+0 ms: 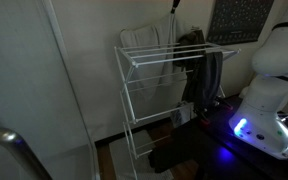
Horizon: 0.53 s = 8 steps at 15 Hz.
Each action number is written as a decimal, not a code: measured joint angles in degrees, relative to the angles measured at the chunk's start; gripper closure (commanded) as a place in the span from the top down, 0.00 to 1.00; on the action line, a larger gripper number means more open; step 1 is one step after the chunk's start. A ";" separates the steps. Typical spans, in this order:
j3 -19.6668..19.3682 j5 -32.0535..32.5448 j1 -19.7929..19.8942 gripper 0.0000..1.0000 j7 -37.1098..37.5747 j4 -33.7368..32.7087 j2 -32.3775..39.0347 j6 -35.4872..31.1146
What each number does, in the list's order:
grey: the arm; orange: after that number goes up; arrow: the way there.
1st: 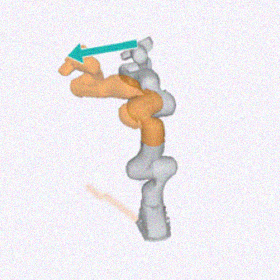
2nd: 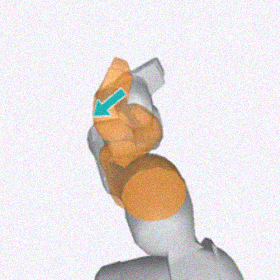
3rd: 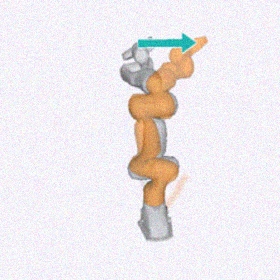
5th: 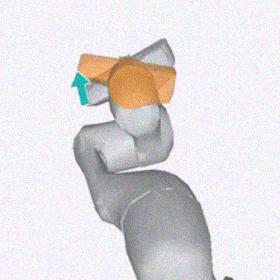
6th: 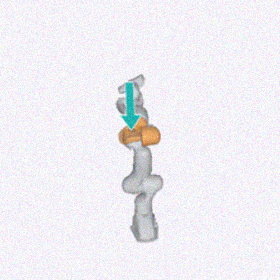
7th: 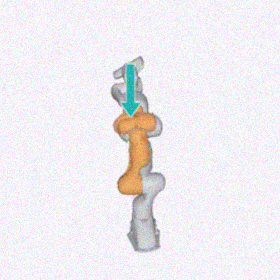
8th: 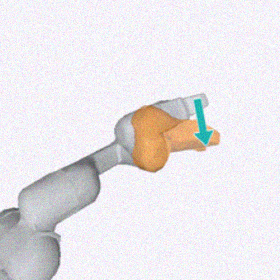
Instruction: Remove the white towel from the silver bar
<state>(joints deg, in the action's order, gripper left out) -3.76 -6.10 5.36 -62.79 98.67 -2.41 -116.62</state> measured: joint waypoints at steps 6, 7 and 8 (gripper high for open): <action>0.56 0.48 -4.10 0.02 0.19 -1.62 -7.39 6.90; 0.73 0.73 -4.63 0.02 0.35 -2.30 -8.38 8.06; 0.93 1.08 -5.05 0.02 0.60 -3.10 -9.20 9.12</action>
<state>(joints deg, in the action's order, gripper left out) -2.83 -5.02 0.31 -62.19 95.56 -11.61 -107.50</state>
